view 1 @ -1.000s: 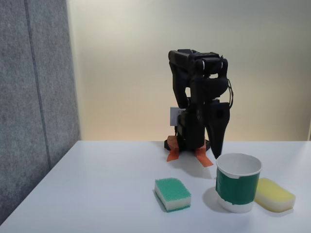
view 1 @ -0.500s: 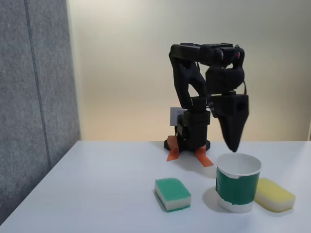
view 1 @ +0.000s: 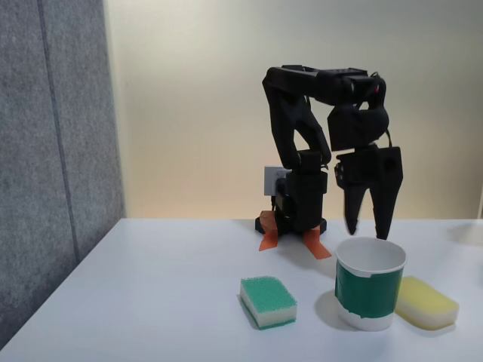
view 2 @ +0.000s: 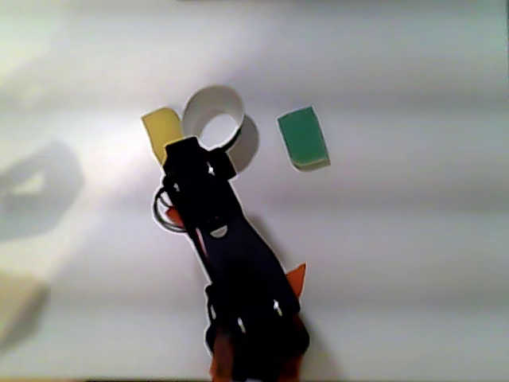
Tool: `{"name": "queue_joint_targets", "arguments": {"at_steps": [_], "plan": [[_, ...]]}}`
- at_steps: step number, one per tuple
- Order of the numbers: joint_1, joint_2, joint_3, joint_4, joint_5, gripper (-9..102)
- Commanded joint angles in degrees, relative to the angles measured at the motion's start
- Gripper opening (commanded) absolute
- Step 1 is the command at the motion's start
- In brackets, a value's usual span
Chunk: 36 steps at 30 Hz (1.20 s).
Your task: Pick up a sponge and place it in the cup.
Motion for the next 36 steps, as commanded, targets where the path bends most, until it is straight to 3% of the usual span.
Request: {"name": "queue_joint_targets", "arguments": {"at_steps": [1,22,36], "plan": [[-1.41,2.55,0.97,-2.81,1.05,60],[-6.86,-2.99,-3.52,-0.62,-3.25,62],[-4.39,-0.7,-1.85,-0.53,-3.52,61]]}}
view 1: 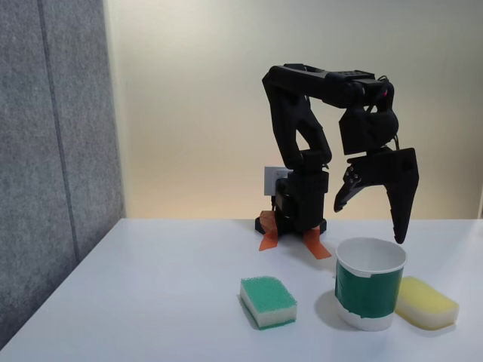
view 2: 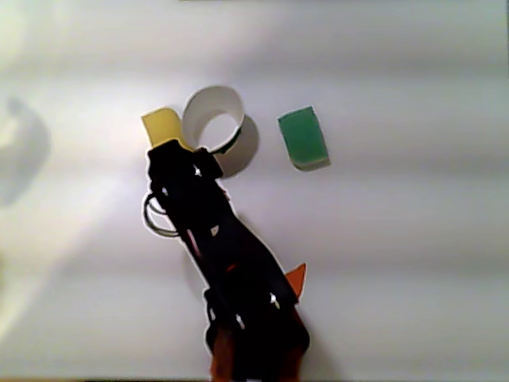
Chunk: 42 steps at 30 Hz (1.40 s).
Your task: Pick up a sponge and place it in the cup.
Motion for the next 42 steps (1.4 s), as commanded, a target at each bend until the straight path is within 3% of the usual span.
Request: {"name": "queue_joint_targets", "arguments": {"at_steps": [1,42], "plan": [[0.0,2.46,-0.18,0.35,-1.05,61],[2.2,-0.26,19.51,-21.27,-7.21,61]]}}
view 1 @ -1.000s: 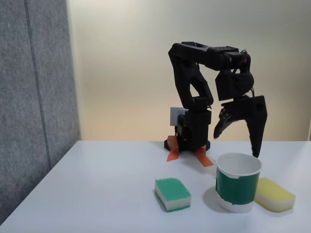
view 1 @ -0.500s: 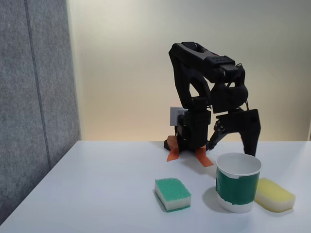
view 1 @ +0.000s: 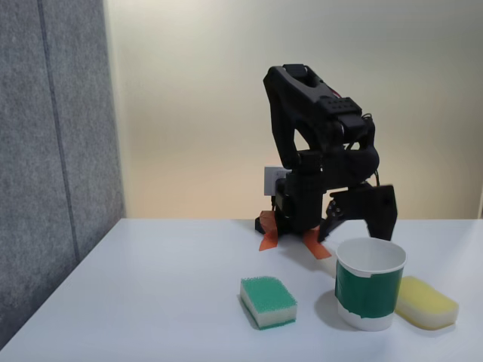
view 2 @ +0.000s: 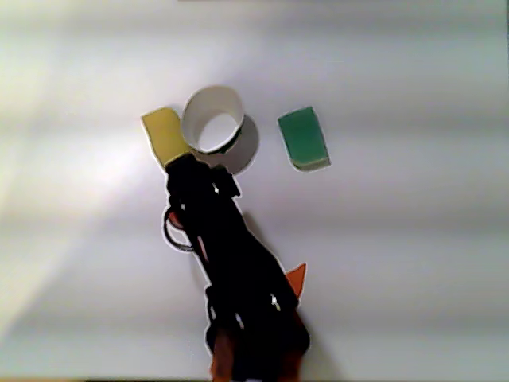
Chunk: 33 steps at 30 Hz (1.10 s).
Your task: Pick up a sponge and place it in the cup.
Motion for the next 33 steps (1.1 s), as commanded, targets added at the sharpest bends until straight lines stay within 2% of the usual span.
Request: {"name": "queue_joint_targets", "arguments": {"at_steps": [1,33], "plan": [[-0.79,-0.26,0.7,-0.62,-0.18,61],[-4.22,-8.53,1.58,-7.91,4.31,55]]}}
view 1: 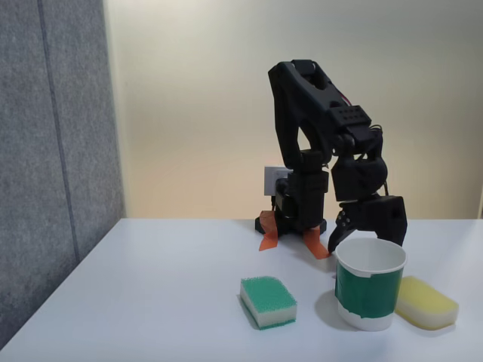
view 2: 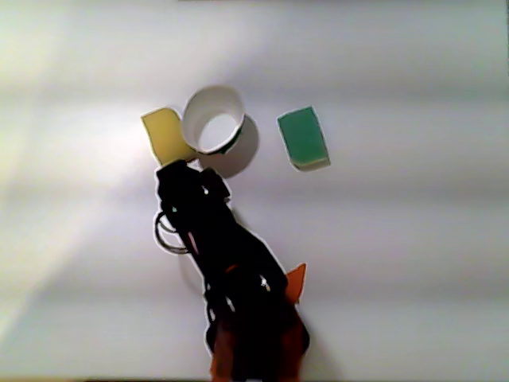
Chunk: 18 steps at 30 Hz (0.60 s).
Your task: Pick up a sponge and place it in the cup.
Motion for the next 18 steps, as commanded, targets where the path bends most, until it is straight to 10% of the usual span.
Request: {"name": "queue_joint_targets", "arguments": {"at_steps": [1,18], "plan": [[-0.88,0.53,1.05,-0.53,-0.26,54],[-1.67,0.62,3.25,-2.9,0.09,28]]}}
